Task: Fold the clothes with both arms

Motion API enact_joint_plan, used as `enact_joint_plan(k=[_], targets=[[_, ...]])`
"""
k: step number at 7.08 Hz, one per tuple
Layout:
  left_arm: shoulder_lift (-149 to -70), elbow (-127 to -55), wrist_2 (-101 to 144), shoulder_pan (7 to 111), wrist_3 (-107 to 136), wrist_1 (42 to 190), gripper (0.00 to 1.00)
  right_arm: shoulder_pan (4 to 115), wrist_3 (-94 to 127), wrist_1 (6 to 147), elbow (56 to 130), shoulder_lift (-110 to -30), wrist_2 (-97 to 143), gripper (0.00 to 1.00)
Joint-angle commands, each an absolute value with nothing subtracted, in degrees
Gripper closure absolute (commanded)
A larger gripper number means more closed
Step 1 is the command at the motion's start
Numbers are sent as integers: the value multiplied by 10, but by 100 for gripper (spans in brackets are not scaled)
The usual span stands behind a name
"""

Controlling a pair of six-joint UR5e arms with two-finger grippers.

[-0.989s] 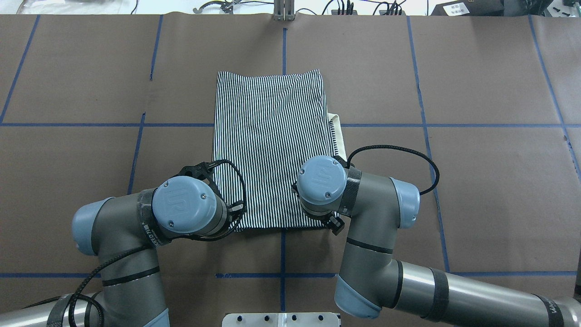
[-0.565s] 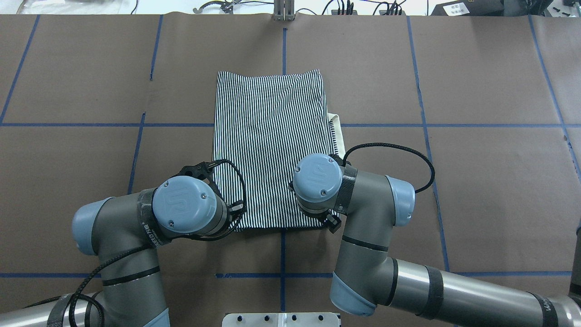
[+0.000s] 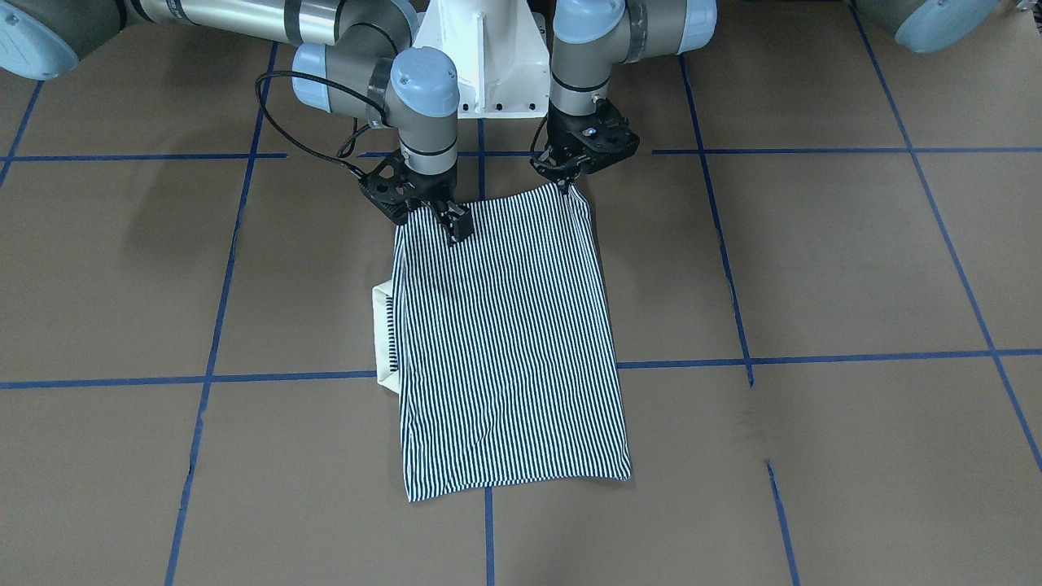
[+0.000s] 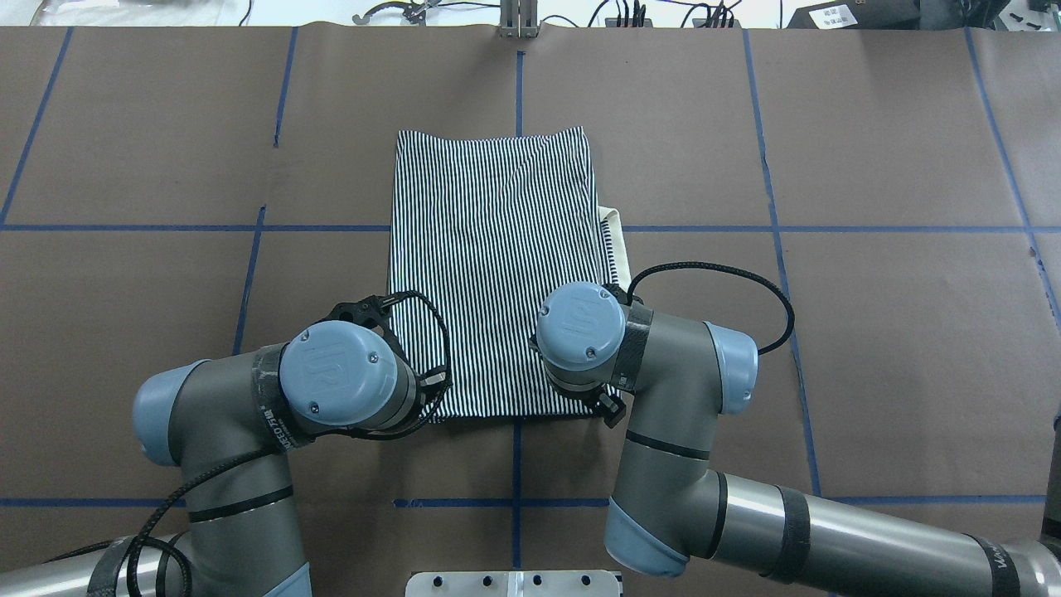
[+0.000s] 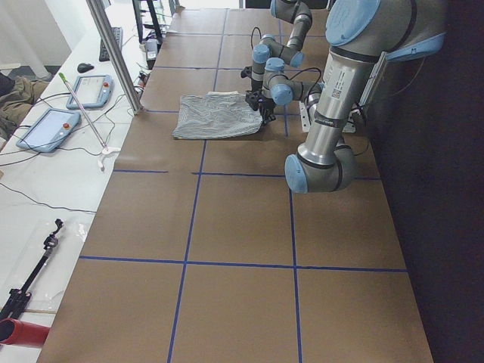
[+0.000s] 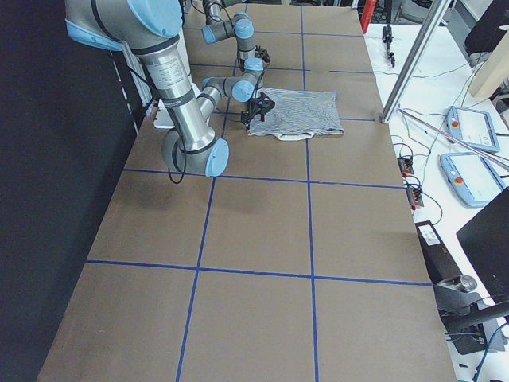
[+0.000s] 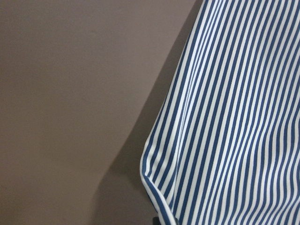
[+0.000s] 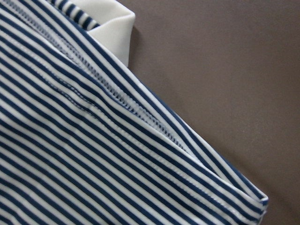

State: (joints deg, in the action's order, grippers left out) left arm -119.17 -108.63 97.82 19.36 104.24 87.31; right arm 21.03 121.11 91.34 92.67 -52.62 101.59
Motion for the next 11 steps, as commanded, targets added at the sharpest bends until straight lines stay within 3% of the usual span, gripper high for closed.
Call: enact_joint_plan(k=[1, 2, 3, 4, 5, 11], targets=[[-1192, -1086, 978, 193, 1042, 873, 100, 209, 1211, 914, 923, -528, 1016, 0], [-1192, -1086, 978, 193, 1042, 874, 100, 209, 1211, 916, 923, -527, 1017, 1], [-1192, -1086, 978, 194, 1042, 873, 100, 209, 1212, 925, 924, -525, 1018, 32], [-1192, -1086, 978, 193, 1042, 873, 100, 210, 1210, 929, 925, -523, 1019, 76], [-1192, -1086, 978, 193, 1042, 873, 100, 210, 1209, 929, 926, -521, 1020, 100], [-1192, -1085, 977, 193, 1042, 874, 100, 211, 1206, 928, 930, -509, 1013, 100]])
